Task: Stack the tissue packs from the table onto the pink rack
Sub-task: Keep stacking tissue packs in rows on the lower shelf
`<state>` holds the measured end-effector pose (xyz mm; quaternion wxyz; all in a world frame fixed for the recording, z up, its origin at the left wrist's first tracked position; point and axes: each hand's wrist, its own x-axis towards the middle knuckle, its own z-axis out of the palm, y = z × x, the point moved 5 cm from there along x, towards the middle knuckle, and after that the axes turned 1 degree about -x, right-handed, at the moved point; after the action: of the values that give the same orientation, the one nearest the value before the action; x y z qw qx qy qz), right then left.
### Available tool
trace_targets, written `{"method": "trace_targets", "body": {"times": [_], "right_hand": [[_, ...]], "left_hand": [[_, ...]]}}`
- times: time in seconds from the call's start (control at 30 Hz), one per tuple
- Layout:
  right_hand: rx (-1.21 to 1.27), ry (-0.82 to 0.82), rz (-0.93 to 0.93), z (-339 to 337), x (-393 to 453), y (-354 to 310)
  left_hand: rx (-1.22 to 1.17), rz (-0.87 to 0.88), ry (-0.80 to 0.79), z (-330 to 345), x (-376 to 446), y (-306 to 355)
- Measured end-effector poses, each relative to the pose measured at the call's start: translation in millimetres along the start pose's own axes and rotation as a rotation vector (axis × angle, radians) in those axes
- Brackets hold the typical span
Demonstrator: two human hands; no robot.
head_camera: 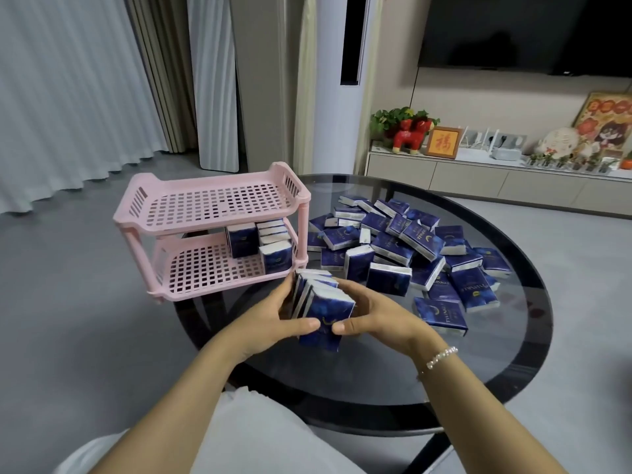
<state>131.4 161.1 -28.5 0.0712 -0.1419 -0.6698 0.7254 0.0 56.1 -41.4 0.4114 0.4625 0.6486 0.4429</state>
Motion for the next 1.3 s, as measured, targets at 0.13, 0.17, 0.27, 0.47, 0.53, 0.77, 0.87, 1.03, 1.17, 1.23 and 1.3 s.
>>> {"method": "trace_targets", "body": {"times": [0.13,0.17,0.27,0.47,0.53,0.77,0.87,1.03,1.17,1.23,1.3], "right_hand": [[-0.457,0.007,-0.036,0.6,4.5,0.6],[-0.528,-0.001,-0.033,0.1,4.9,1.6],[-0.544,-0.032,-0.021,-3.3,3.3,1.9],[-0.473,-0.066,0.004,-5.5,3.4,3.1],[-0.469,-0.063,-0.012,-5.1,4.0,2.1],[-0.405,0.009,-0.008,-3.2,18.9,-0.4],[-0.389,-0.019,-0.033,11.8,26.1,-11.9],[-0.492,-0.079,-0.078,44.4,53.8,-25.9],[-0.611,-0.082,-0.086,66.0,80.3,-40.6],[-0.680,-0.065,-0.099,72.6,94.9,-48.9],[-0.777,-0.030,-0.081,74.2,108.1,-54.3]], "left_hand": [[0.422,-0.089,-0.045,0.8,-6.3,-3.0],[0.478,-0.113,-0.047,3.4,-7.4,-3.7],[0.528,-0.126,-0.073,12.5,-8.1,-6.0],[0.555,-0.125,-0.109,29.1,-8.7,-6.0],[0.547,-0.108,-0.086,27.7,-7.3,-6.3],[0.317,-0.001,0.146,5.2,-8.2,1.3],[0.259,0.011,0.208,-15.5,-14.0,-1.8],[0.232,0.027,0.271,-55.5,-32.4,-1.5],[0.234,0.003,0.281,-89.7,-36.9,-4.6],[0.252,-0.017,0.310,-104.2,-33.2,-5.4],[0.253,-0.023,0.332,-115.2,-25.9,-6.0]]}}
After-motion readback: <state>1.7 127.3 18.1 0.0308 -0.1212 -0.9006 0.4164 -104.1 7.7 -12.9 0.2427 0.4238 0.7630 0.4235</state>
